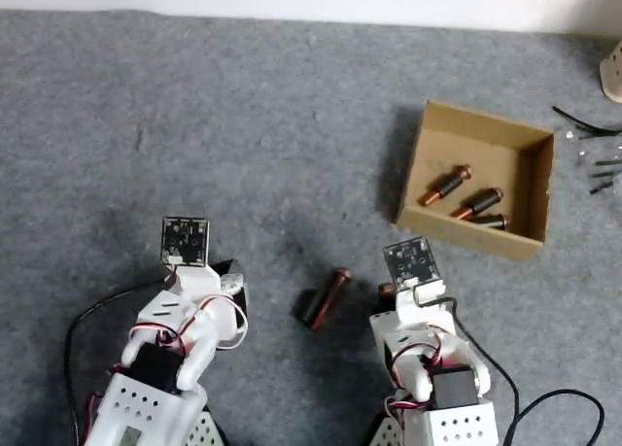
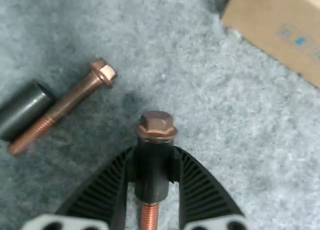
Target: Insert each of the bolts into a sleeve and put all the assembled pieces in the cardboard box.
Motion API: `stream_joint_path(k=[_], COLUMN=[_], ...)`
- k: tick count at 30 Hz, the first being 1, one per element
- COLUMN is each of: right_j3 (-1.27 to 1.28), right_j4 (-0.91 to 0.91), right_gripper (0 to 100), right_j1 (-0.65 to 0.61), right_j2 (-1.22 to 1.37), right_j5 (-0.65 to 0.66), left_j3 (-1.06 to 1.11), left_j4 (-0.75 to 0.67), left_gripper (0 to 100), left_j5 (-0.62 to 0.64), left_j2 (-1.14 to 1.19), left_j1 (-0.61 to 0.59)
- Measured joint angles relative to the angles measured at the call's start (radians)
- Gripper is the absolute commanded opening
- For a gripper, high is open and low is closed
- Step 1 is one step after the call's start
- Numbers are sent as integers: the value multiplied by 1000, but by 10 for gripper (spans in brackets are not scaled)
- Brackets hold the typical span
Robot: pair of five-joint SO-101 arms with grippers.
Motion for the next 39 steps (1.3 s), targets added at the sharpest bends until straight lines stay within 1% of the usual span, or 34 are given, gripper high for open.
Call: stream_joint_path(k=[28,39], right_j3=[0,0], right_j4=[0,-17], right_gripper=[6,6], right_j1=[0,0], right_j2=[0,0], right_j5=[-2,-12], left_j3=[0,0], left_j4=[0,0], left_gripper=[27,27], left_j5=[0,18], left_j2=[0,0], left_j1=[0,199])
